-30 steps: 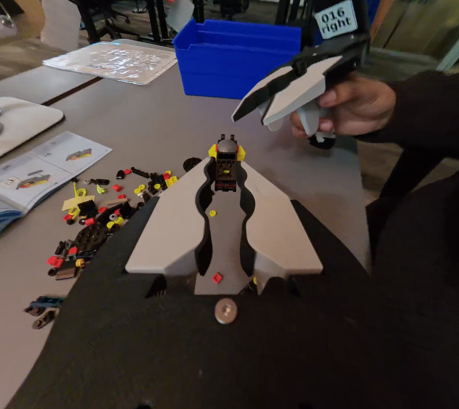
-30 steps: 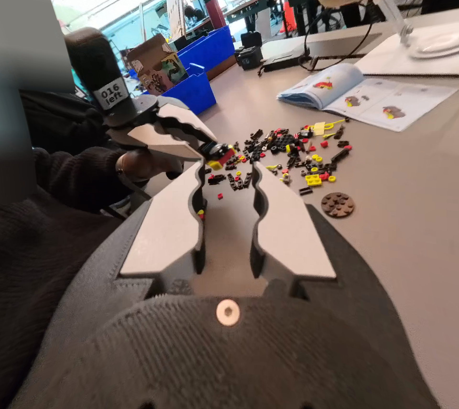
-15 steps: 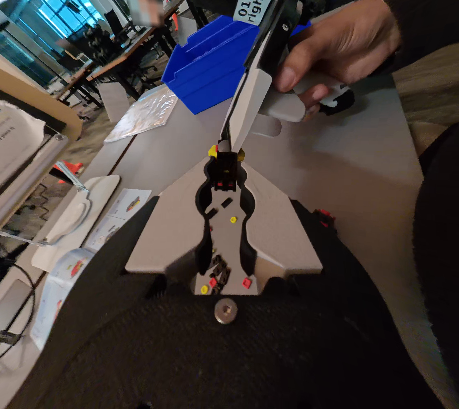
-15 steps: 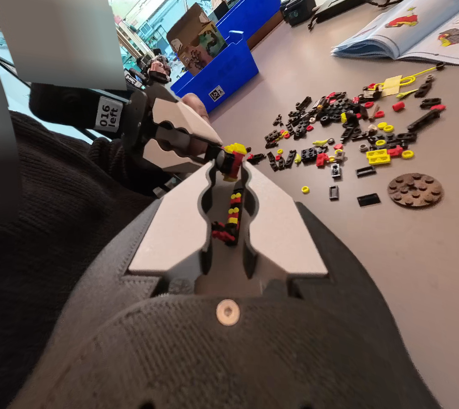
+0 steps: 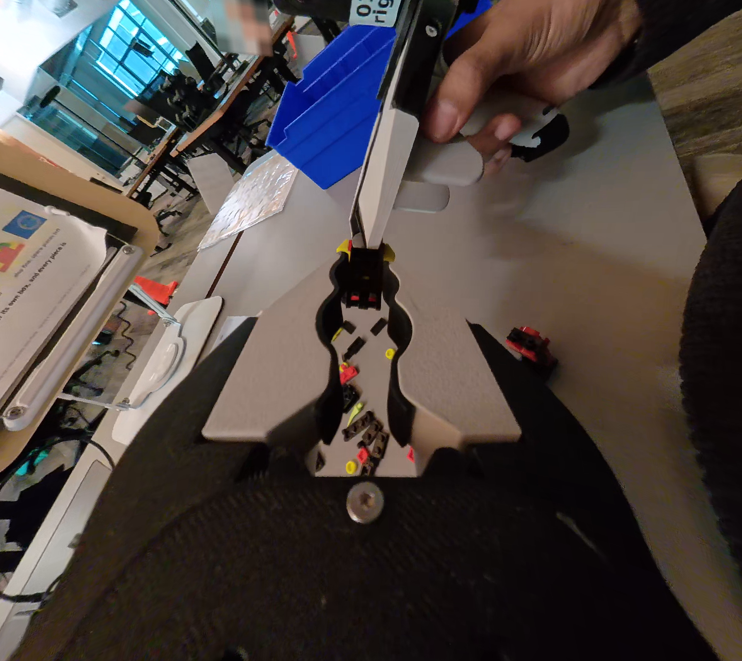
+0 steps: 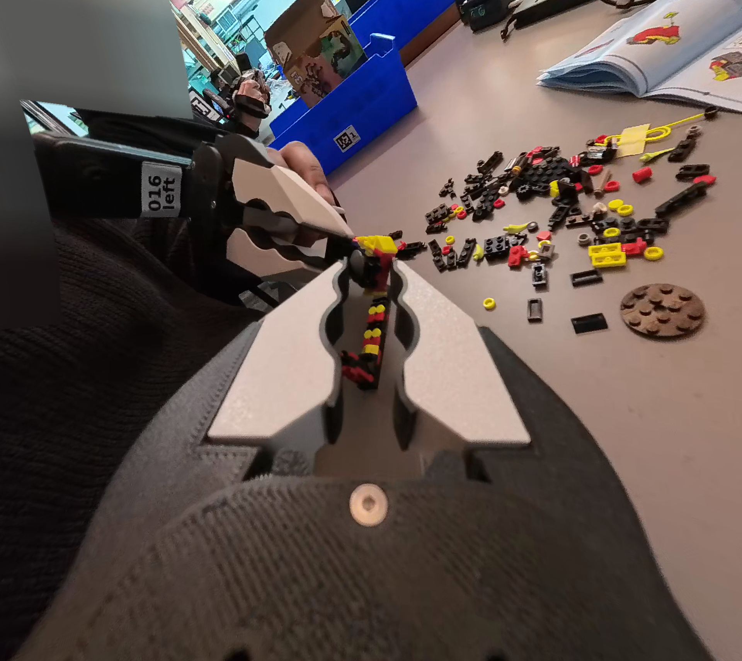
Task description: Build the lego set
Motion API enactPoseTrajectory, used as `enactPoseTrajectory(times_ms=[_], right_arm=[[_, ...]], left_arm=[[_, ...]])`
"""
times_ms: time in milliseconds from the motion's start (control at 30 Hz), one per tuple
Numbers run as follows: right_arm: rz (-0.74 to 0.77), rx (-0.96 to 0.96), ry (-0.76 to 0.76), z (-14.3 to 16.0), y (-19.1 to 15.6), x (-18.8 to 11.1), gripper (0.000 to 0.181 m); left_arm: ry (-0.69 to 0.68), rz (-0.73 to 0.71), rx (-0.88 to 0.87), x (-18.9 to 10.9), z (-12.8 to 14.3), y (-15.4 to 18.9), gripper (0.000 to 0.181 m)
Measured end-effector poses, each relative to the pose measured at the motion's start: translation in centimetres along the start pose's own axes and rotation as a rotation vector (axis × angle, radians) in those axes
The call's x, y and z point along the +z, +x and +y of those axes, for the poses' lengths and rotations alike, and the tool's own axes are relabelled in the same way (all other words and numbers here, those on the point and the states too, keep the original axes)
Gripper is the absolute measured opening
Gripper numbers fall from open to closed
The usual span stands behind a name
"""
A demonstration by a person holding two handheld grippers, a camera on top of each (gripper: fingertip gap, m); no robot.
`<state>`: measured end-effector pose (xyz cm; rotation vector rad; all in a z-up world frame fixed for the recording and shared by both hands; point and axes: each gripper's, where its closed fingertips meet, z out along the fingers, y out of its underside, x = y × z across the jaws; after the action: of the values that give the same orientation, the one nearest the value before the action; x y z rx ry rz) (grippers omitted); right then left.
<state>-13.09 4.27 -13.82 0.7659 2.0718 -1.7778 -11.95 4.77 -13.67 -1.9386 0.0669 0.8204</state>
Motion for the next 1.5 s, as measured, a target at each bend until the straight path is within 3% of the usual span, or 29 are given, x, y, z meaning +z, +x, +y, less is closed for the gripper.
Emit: enactPoseTrajectory(times_ms=[700, 733, 767, 833, 933, 1033, 1200, 1500], right_arm=[[0.068, -0.197, 0.004, -1.2, -1.2, -0.4, 0.017], [0.073, -0.204, 0.011, -1.3, -1.1, -0.4, 0.017], [0.086, -0.227, 0.014, -1.5, -0.9, -0.5, 0.017], [0.107, -0.283, 0.030, -2.0, -0.8, -1.0, 0.016], [0.096, -0.337, 0.063, -2.5, -1.2, -1.6, 0.016], [0.071, -0.397, 0.066, -2.5, -2.1, -1.4, 0.017], [0.053, -0.475, 0.047, -2.0, -3.0, -1.0, 0.017], [0.032, -0.464, 0.043, -1.7, -2.8, -1.0, 0.017]], left_arm=[[0.109, -0.003, -0.163, -0.4, -2.3, -0.3, 0.011], [0.140, -0.004, -0.194, -0.6, -2.6, -0.6, 0.003], [0.176, 0.008, -0.222, -0.8, -3.0, -0.6, 0.005], [0.223, -0.023, -0.281, -1.2, -3.2, -1.5, 0.028], [0.235, -0.056, -0.386, -1.5, -2.1, -2.9, 0.047], [0.232, 0.111, -0.588, -1.0, -1.8, -1.8, 0.050], [0.321, 0.332, -0.790, -1.7, -2.9, -1.0, 0.018], [0.306, 0.367, -0.804, -1.7, -2.6, -0.7, 0.018]])
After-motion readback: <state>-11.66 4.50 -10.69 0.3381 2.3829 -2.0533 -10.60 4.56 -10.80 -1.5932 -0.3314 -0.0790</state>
